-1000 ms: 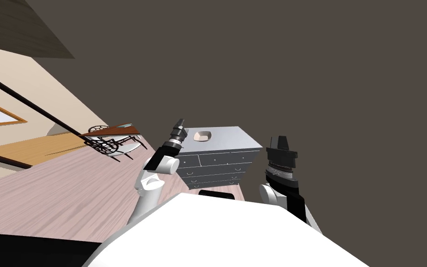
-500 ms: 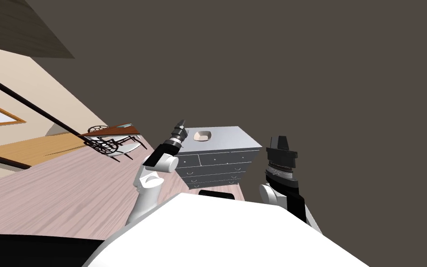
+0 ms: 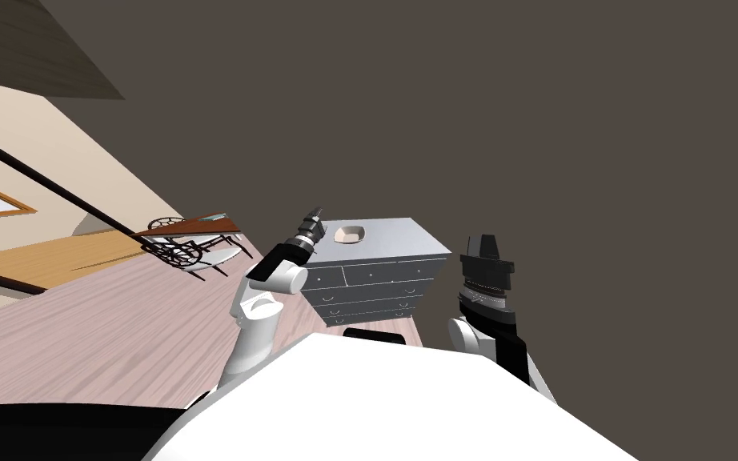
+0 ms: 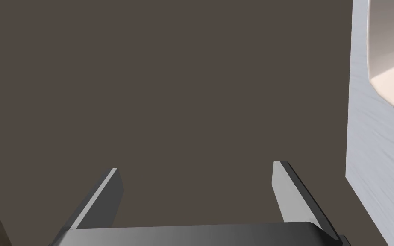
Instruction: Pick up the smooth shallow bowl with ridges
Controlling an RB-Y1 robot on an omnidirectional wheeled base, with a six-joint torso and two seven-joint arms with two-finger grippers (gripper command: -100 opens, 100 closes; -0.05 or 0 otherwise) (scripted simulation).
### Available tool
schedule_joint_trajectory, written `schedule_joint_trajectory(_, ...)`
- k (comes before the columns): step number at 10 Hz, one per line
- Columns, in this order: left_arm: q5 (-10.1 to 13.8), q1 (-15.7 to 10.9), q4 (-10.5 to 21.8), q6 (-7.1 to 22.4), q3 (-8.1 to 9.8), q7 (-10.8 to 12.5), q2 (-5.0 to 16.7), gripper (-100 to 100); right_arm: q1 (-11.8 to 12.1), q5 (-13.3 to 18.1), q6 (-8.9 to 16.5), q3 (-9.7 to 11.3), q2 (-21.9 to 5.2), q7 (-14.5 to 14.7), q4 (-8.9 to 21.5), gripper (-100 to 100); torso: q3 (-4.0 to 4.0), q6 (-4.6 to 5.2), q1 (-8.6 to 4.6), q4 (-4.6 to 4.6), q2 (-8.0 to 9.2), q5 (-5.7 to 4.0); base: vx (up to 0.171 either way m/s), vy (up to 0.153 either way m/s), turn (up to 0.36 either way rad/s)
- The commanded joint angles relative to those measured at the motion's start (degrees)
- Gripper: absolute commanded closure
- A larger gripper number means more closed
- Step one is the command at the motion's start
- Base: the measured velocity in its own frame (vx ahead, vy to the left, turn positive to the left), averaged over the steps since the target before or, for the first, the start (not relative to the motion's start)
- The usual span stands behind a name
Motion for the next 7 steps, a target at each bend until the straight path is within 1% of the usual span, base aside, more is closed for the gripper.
schedule_joint_trajectory(1,0.1,-0.21,-0.19,2.86,0.1,0.07,0.08,-100,0.0,0.0,0.0,0.0,0.0,0.0,0.0,0,0.0,0.0,0.0,0.0,0.0,0.0,0.0,0.0,0.0)
schedule_joint_trajectory(2,0.78,-1.57,-0.45,4.29,0.64,0.47,0.73,-100,0.0,0.0,0.0,0.0,0.0,0.0,0.0,0,-0.01,0.0,0.0,0.0,-0.01,0.0,-0.008,-0.008,-0.034)
schedule_joint_trajectory(4,0.78,-1.57,-0.45,7.56,0.64,0.47,0.73,-100,0.0,0.0,0.0,0.0,0.0,0.0,0.0,0,0.0,0.0,-0.01,0.0,0.0,0.0,-0.004,-0.003,-0.012)
schedule_joint_trajectory(5,1.45,-2.89,-0.67,9.17,1.22,0.96,1.4,-100,0.0,0.0,0.0,0.0,0.0,0.0,0.0,0,-0.01,-0.01,0.0,0.0,-0.01,0.0,-0.006,-0.009,-0.043)
schedule_joint_trajectory(7,1.45,-2.89,-0.67,12.58,1.22,0.96,1.4,-100,0.0,0.0,0.0,0.0,0.0,0.0,0.0,0,-0.01,0.0,-0.02,0.0,-0.01,-0.01,-0.003,-0.004,-0.013)
